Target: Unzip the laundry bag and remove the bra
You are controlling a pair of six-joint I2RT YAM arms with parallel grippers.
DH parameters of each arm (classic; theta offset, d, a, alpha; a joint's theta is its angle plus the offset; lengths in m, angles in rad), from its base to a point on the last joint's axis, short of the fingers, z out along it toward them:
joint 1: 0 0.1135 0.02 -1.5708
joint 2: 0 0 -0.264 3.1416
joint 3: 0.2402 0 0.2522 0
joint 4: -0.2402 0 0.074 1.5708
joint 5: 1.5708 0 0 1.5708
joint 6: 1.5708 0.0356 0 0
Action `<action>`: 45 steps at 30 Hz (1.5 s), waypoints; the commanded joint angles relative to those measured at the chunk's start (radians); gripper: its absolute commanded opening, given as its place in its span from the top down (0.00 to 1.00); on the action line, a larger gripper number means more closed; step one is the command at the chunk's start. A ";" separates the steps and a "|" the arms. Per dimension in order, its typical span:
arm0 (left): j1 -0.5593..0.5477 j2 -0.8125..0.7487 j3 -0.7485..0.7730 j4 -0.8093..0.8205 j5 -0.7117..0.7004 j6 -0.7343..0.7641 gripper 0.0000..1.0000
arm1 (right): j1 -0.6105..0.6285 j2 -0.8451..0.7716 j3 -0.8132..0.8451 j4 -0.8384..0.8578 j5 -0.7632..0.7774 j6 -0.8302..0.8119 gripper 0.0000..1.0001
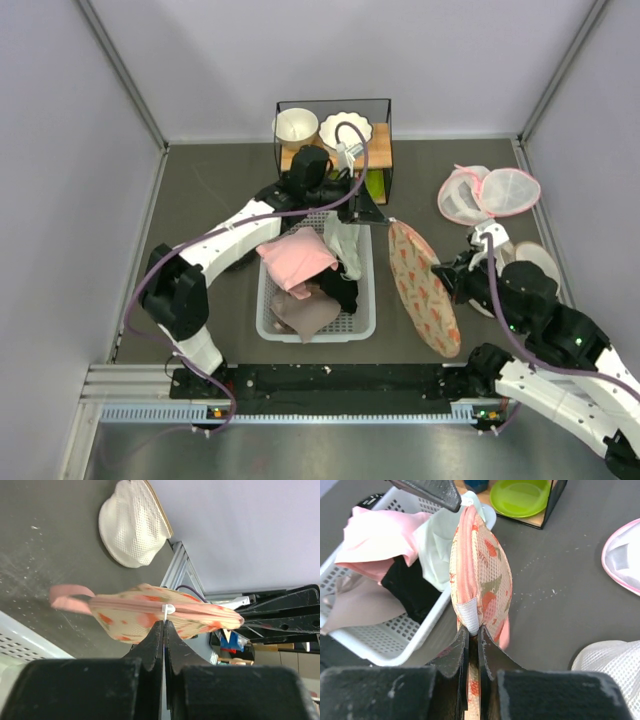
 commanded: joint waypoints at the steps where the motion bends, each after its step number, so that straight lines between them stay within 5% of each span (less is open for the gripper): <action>1: 0.027 0.013 0.055 0.033 0.001 0.032 1.00 | -0.006 -0.038 0.058 -0.063 -0.066 0.033 1.00; 9: -0.005 0.018 0.091 0.035 0.012 0.032 1.00 | -0.005 -0.022 0.066 -0.081 0.040 0.030 1.00; 10: -0.010 0.005 0.100 0.033 0.009 0.031 1.00 | -0.006 -0.013 0.067 -0.081 0.055 0.031 0.87; 13: -0.040 -0.008 0.121 0.024 0.008 0.034 1.00 | -0.005 0.045 0.097 -0.081 0.046 0.017 0.23; 16: -0.071 -0.016 0.131 -0.008 0.010 0.052 1.00 | -0.006 0.152 0.159 -0.081 0.040 -0.007 0.08; 25: -0.093 -0.030 0.134 0.001 0.028 0.058 1.00 | -0.008 0.335 0.282 -0.060 0.143 -0.107 0.04; 29: -0.094 -0.031 0.146 0.001 0.033 0.060 1.00 | -0.037 0.407 0.345 -0.083 0.070 -0.151 0.01; 33: -0.093 -0.035 0.154 -0.001 0.036 0.062 1.00 | -0.052 0.455 0.353 -0.097 -0.039 -0.157 0.04; 35: -0.093 -0.036 0.160 -0.007 0.038 0.066 1.00 | -0.052 0.470 0.356 -0.100 -0.029 -0.155 0.20; 38: -0.093 -0.044 0.158 -0.010 0.038 0.069 1.00 | -0.052 0.481 0.356 -0.097 -0.009 -0.151 0.77; 40: -0.093 -0.053 0.160 -0.011 0.036 0.072 1.00 | -0.052 0.463 0.351 -0.098 0.020 -0.150 1.00; 45: -0.088 -0.061 0.186 -0.030 0.016 0.088 1.00 | -0.054 0.357 0.319 -0.094 0.180 -0.142 1.00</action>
